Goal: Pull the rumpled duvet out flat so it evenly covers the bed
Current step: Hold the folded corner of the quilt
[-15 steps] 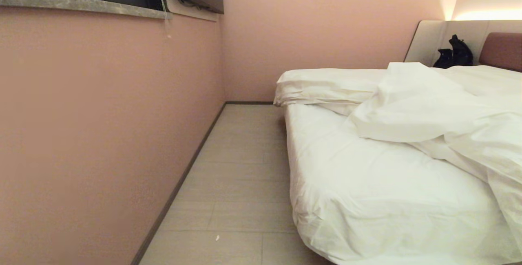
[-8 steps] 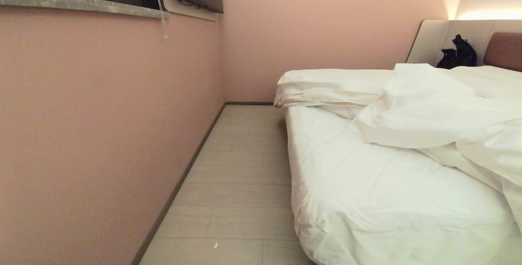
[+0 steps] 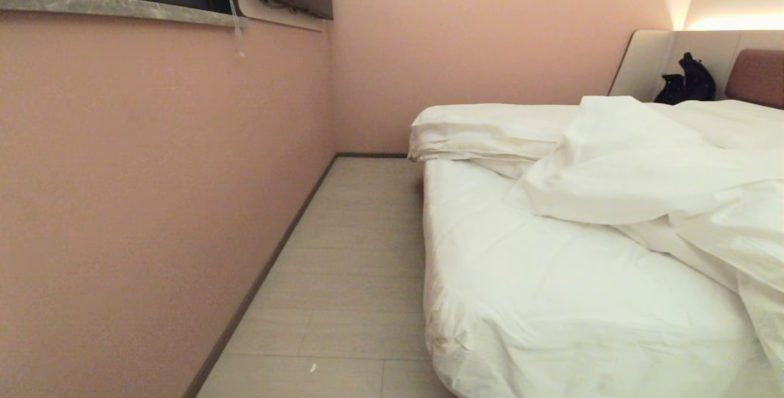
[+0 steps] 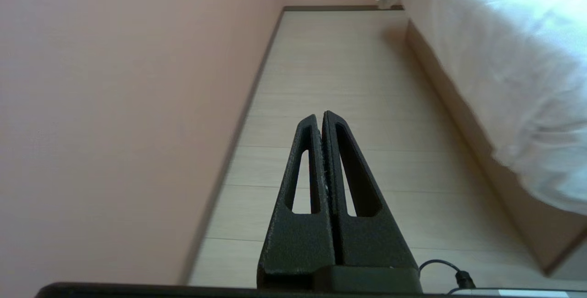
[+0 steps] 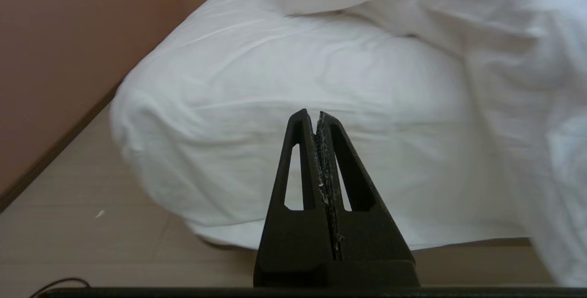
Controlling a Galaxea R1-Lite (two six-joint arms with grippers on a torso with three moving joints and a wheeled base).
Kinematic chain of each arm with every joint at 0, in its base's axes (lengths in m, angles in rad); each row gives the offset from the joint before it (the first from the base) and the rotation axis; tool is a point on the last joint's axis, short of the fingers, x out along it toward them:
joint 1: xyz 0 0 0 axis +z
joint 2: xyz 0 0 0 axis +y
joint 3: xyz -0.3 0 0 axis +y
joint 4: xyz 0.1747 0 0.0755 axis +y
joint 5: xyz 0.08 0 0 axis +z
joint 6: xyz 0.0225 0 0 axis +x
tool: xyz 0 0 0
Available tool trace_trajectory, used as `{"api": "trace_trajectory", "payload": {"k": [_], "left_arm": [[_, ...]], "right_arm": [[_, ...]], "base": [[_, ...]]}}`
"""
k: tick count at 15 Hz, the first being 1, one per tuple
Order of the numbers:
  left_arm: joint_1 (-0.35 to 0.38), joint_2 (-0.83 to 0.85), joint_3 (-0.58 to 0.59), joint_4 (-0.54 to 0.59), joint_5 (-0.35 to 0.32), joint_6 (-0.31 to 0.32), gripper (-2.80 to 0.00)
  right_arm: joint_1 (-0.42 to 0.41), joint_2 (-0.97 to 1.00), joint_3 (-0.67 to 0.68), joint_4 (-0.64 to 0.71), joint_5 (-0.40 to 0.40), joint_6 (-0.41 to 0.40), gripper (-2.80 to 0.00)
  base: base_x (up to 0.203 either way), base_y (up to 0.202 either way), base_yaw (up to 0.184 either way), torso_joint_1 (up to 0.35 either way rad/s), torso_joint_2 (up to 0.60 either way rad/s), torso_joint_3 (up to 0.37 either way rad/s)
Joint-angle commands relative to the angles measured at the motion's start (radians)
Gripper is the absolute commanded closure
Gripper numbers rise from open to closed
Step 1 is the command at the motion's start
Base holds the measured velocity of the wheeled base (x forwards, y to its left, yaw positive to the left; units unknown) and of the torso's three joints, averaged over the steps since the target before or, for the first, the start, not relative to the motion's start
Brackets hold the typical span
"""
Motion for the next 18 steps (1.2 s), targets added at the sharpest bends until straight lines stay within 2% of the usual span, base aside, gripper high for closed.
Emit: {"api": "trace_trajectory", "payload": {"k": [1, 18], "left_arm": [[0.0, 0.0, 0.0, 0.0, 0.0, 0.0, 0.0], [0.0, 0.0, 0.0, 0.0, 0.0, -0.003, 0.0]], "right_arm": [[0.0, 0.0, 0.0, 0.0, -0.001, 0.002, 0.0], [0.0, 0.0, 0.0, 0.0, 0.0, 0.0, 0.0]], "base": [[0.0, -0.192, -0.001, 0.007, 0.0, 0.004], [0.0, -0.192, 0.0, 0.002, 0.0, 0.003]]}}
